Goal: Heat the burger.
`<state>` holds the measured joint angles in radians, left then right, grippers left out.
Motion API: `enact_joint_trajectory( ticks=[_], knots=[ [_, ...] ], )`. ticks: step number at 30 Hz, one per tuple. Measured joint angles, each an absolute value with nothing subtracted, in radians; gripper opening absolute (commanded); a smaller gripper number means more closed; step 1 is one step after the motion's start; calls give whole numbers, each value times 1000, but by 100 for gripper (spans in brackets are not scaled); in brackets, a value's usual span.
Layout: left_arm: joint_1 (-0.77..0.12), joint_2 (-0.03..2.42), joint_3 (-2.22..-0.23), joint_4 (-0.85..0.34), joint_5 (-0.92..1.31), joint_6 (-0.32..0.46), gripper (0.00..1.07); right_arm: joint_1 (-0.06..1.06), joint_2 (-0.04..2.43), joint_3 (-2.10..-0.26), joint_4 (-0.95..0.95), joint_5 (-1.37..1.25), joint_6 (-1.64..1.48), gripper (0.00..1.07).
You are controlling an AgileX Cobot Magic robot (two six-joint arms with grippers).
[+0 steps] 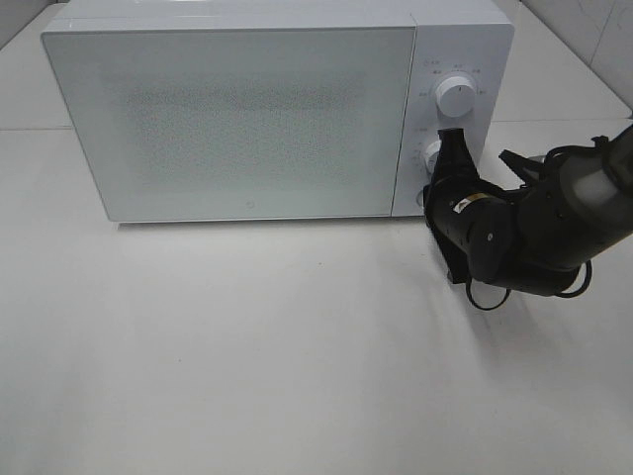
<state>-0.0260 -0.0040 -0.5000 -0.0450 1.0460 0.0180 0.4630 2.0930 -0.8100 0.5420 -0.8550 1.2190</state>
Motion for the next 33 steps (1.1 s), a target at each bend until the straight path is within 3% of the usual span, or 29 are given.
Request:
enact_joint_trajectory(
  ticks=[33],
  knots=[
    [-26, -4, -500, -45, 1046, 18, 103, 482, 2138, -852, 601, -891, 1198, 0]
  ],
)
